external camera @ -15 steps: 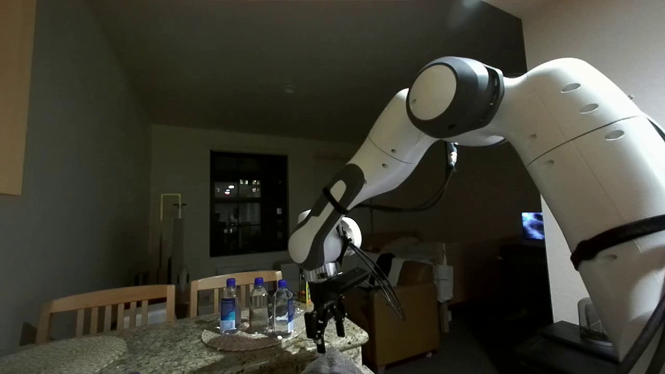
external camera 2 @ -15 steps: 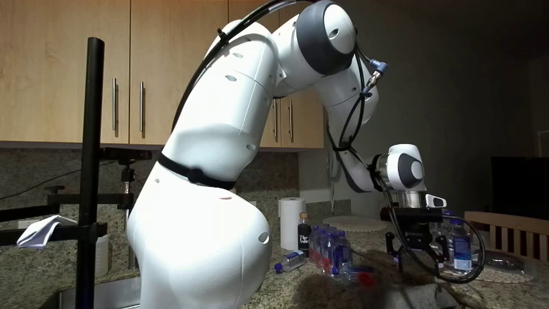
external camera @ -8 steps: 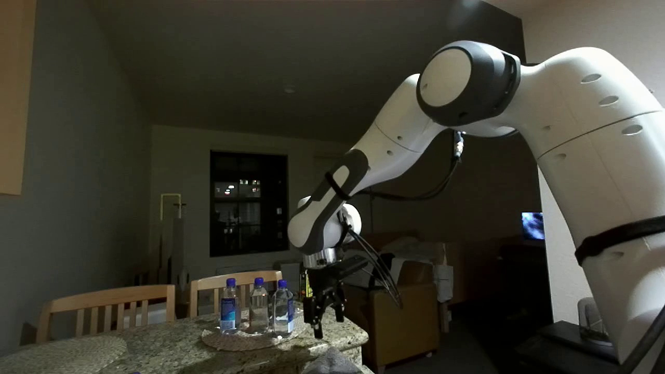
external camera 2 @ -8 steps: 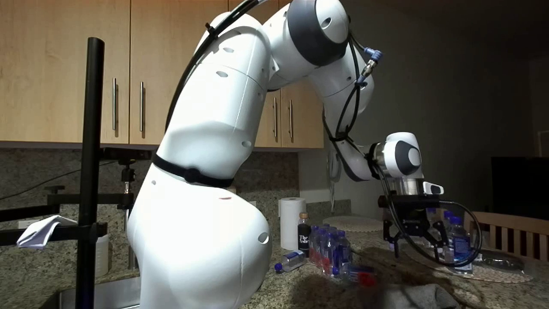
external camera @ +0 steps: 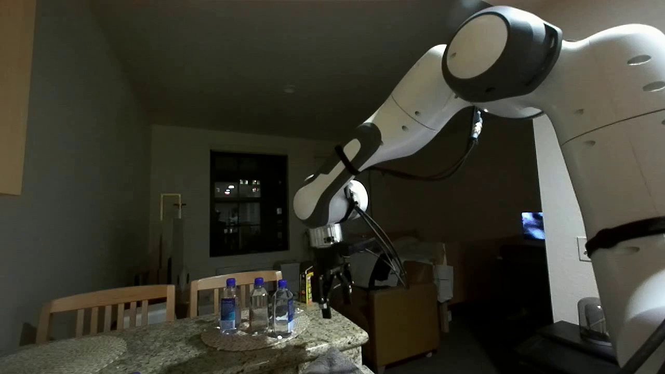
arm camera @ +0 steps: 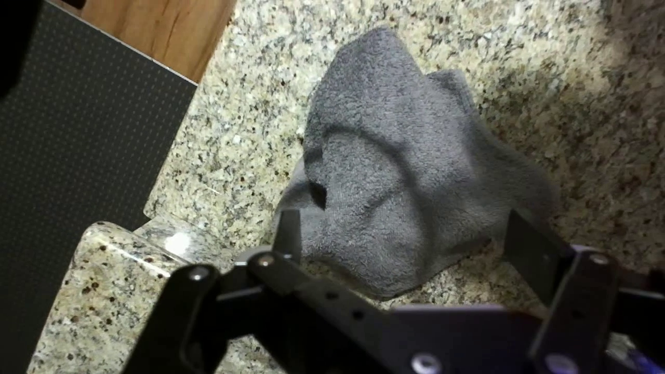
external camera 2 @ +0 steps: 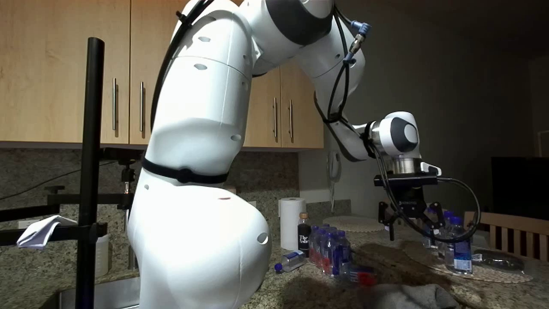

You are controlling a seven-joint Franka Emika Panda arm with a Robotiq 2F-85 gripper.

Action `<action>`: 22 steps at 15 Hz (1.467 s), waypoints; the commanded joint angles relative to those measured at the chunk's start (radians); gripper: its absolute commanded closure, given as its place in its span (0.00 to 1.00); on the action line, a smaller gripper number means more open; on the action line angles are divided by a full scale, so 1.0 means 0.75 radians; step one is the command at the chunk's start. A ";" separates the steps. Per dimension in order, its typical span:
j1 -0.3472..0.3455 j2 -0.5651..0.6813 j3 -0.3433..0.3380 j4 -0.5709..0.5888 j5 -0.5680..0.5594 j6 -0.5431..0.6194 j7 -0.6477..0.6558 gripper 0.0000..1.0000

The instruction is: Move the cloth

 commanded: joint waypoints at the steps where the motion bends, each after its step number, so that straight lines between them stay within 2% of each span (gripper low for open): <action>1: -0.023 -0.161 0.018 -0.148 0.082 0.008 0.001 0.00; 4: -0.002 -0.288 0.029 -0.280 0.148 0.032 0.080 0.00; 7: 0.022 -0.416 0.058 -0.441 0.188 0.155 0.240 0.00; 11: 0.036 -0.530 0.122 -0.608 0.127 0.387 0.485 0.00; 14: 0.025 -0.594 0.168 -0.679 0.090 0.464 0.604 0.00; 16: 0.017 -0.640 0.187 -0.711 0.074 0.471 0.646 0.00; 22: 0.005 -0.762 0.184 -0.742 0.061 0.306 0.621 0.00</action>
